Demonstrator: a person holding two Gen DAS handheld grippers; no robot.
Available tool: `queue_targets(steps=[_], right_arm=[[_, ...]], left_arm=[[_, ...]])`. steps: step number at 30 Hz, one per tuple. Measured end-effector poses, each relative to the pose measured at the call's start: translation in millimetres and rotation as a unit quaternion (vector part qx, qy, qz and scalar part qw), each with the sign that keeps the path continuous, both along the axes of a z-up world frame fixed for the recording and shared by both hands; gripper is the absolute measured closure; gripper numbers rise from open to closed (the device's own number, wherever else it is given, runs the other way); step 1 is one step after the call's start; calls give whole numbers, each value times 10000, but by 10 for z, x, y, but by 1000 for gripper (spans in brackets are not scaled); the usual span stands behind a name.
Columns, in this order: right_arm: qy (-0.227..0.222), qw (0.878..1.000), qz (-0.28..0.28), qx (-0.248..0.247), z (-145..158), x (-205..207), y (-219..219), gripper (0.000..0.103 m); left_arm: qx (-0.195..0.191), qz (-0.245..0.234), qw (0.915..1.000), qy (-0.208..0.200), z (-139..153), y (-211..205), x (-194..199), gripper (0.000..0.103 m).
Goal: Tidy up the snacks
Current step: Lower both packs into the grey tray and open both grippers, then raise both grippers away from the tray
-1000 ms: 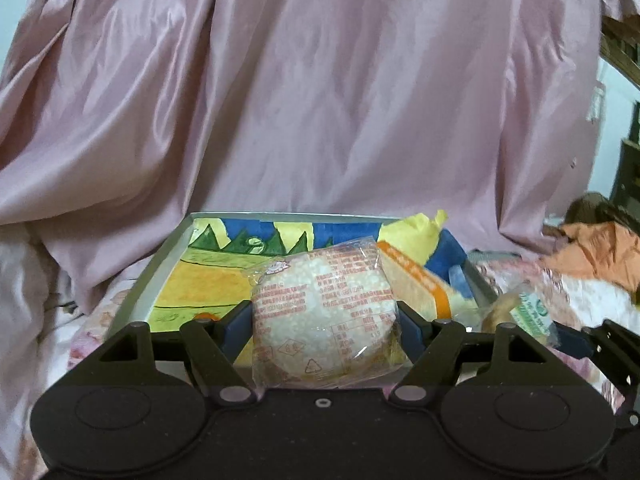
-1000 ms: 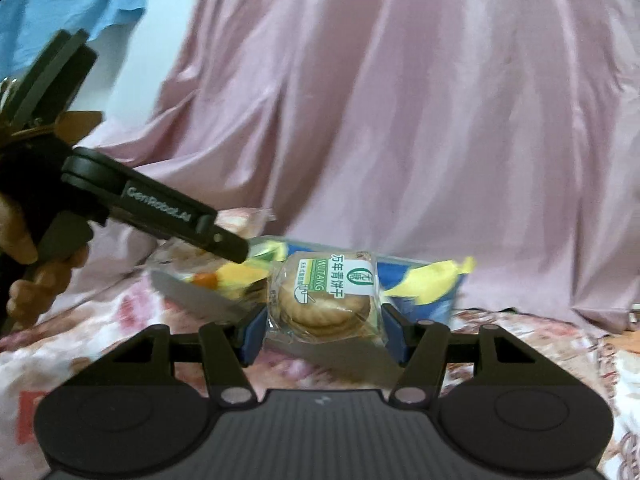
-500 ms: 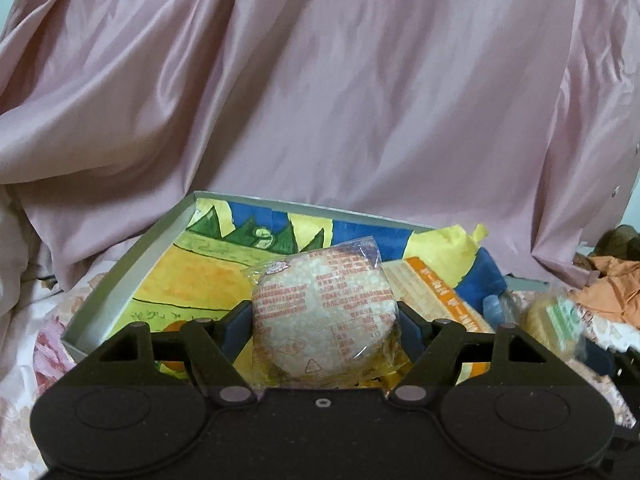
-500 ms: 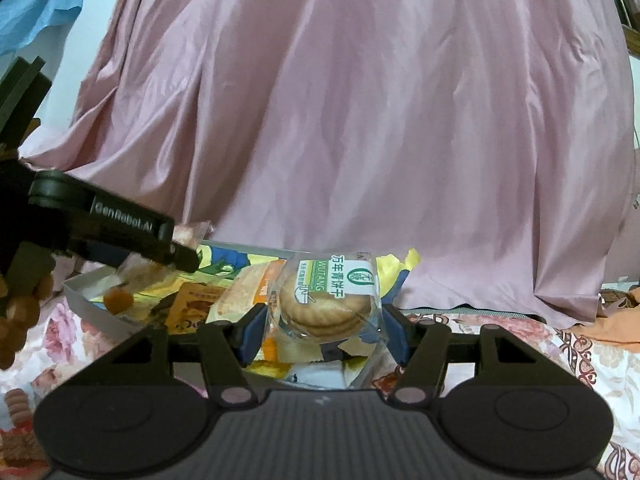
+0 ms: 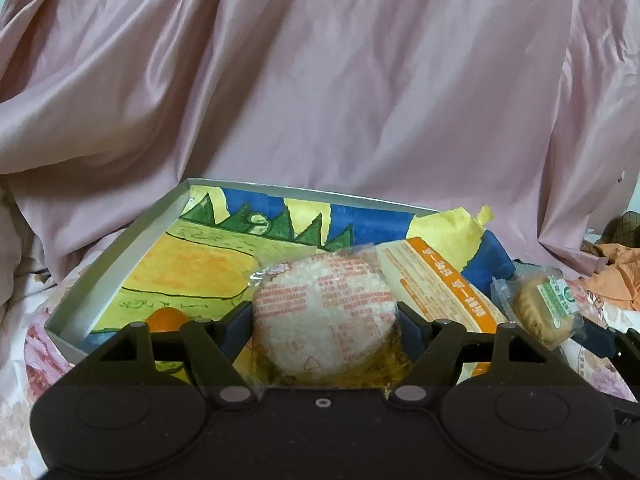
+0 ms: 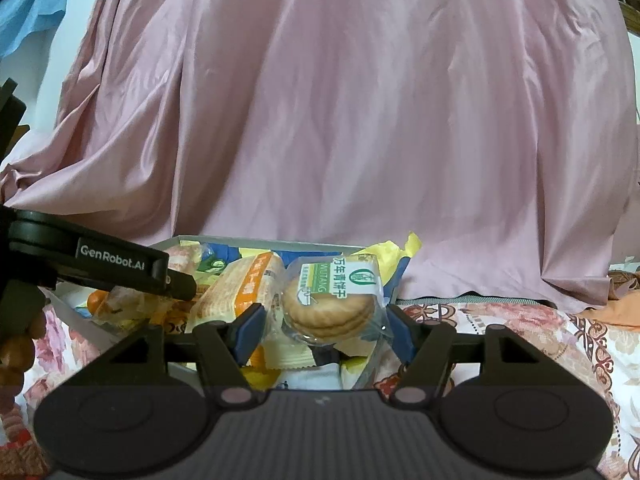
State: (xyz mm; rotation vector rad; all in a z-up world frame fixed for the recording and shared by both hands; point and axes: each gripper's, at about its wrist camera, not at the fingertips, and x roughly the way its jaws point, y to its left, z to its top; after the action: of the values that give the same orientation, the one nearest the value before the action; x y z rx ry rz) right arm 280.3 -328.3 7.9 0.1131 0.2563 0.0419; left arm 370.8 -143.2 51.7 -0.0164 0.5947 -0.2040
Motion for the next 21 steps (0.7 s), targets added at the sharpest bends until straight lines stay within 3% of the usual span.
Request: queue_targets(steps=[11,21], right_arm=[[-142,9998,52,126,5,-49,-43,14],[-342,9993,55,134,110,-204,10,3]], left_arm=[[47,-13,10000,-27,-2,3,-42,19],[-89,171,9996,-223,125,142,-224,1]])
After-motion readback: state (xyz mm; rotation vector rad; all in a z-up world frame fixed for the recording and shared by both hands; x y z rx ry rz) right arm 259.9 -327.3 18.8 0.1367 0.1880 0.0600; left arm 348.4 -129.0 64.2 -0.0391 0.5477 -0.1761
